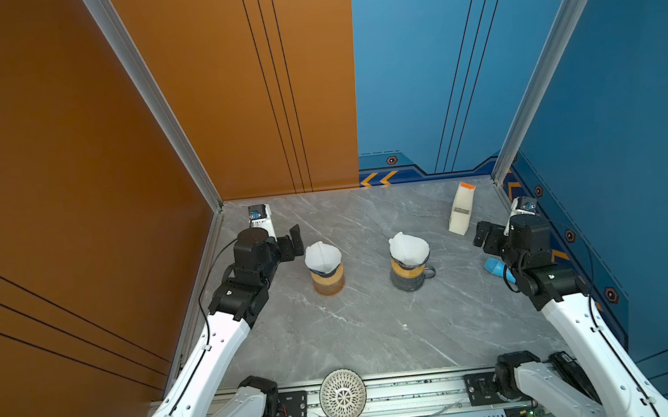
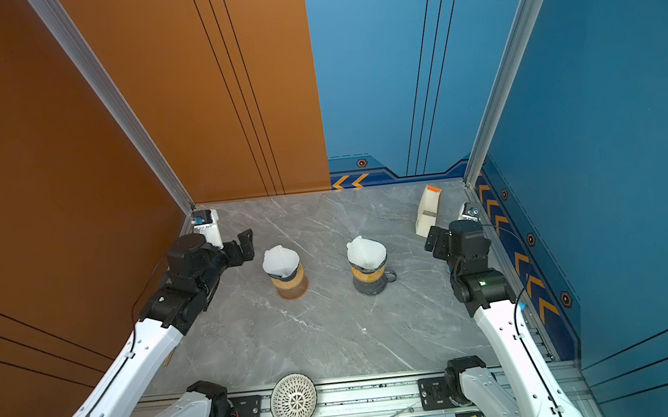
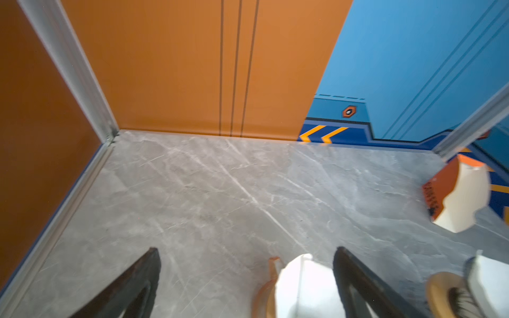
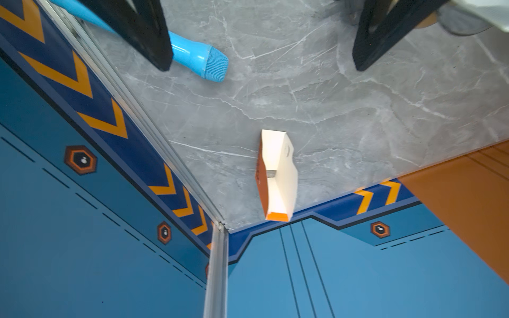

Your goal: Place the coffee filter in the dripper

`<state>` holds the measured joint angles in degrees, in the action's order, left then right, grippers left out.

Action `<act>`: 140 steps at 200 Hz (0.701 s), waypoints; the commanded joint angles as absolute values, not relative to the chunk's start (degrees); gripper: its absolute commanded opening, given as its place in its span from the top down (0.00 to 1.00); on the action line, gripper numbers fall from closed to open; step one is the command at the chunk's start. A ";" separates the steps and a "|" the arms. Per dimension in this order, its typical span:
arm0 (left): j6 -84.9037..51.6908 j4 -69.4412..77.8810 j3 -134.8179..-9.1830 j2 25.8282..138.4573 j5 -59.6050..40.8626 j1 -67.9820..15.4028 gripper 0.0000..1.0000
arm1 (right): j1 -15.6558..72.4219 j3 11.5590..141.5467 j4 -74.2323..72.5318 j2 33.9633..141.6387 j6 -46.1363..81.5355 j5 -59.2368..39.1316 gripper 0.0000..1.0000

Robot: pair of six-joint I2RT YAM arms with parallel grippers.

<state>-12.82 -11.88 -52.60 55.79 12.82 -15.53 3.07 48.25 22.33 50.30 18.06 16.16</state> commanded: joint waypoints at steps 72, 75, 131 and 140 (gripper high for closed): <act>-7.12 6.61 -32.10 55.28 23.71 -9.43 0.02 | -2.22 22.06 -11.91 49.90 20.37 16.99 0.00; -6.98 7.12 -31.72 55.55 23.81 -9.41 0.02 | -2.20 21.23 -13.57 50.06 20.06 16.88 0.00; -4.72 22.28 -23.80 61.48 23.18 -9.45 0.02 | -1.20 15.72 -29.91 58.86 15.47 16.70 0.00; -3.91 24.20 -23.09 62.85 23.40 -9.44 0.02 | -0.90 15.16 -33.55 60.71 15.15 16.34 0.00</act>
